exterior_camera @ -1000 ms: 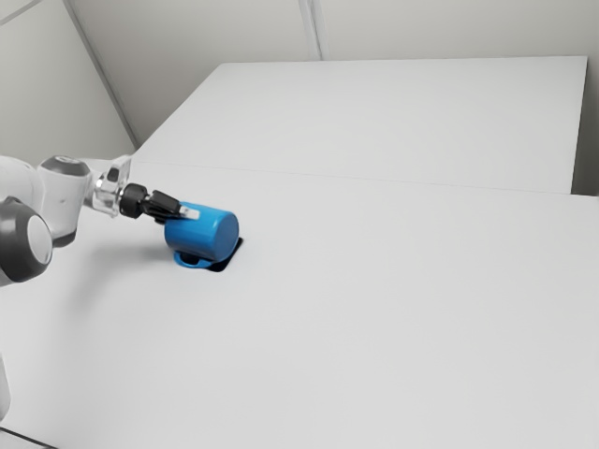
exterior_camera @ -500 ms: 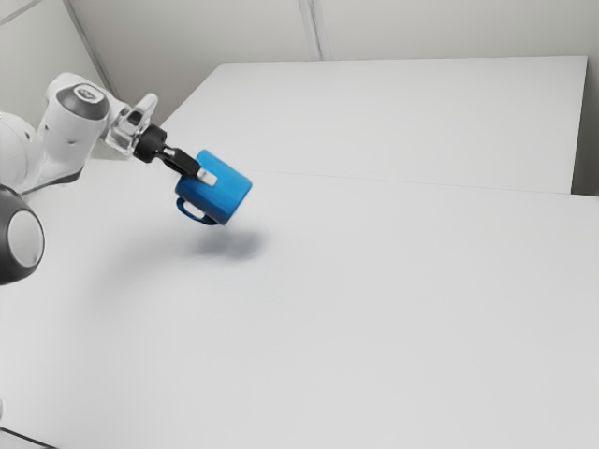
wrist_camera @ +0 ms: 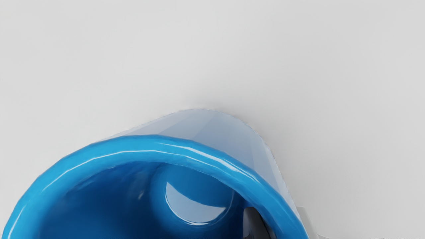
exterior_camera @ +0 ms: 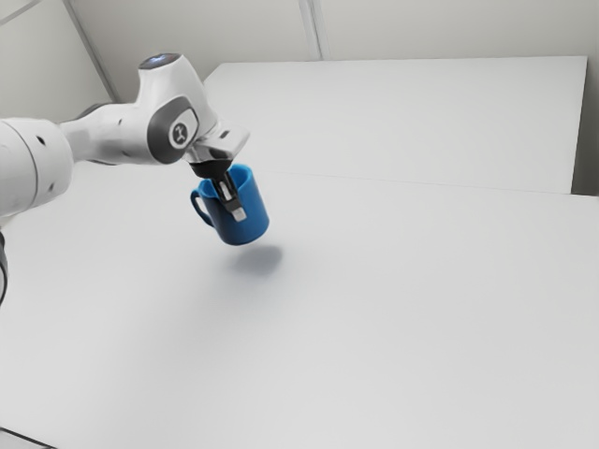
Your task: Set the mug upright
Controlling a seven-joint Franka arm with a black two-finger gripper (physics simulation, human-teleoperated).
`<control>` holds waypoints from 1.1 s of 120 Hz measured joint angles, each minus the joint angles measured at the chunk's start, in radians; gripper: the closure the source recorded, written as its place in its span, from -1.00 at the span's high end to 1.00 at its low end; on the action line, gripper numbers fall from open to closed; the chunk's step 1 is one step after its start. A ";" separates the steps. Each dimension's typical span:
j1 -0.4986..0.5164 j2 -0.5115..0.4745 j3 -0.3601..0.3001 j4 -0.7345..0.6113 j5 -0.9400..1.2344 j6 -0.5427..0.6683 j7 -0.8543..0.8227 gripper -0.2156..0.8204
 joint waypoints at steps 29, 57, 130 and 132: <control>0.000 -0.079 0.000 -0.197 0.123 0.137 -0.116 -0.79; -0.015 -0.095 -0.002 -0.290 0.148 0.201 -0.199 -0.79; -0.055 -0.106 -0.041 -0.370 0.153 0.270 -0.338 -0.76; -0.056 -0.106 -0.041 -0.370 0.153 0.271 -0.340 -0.77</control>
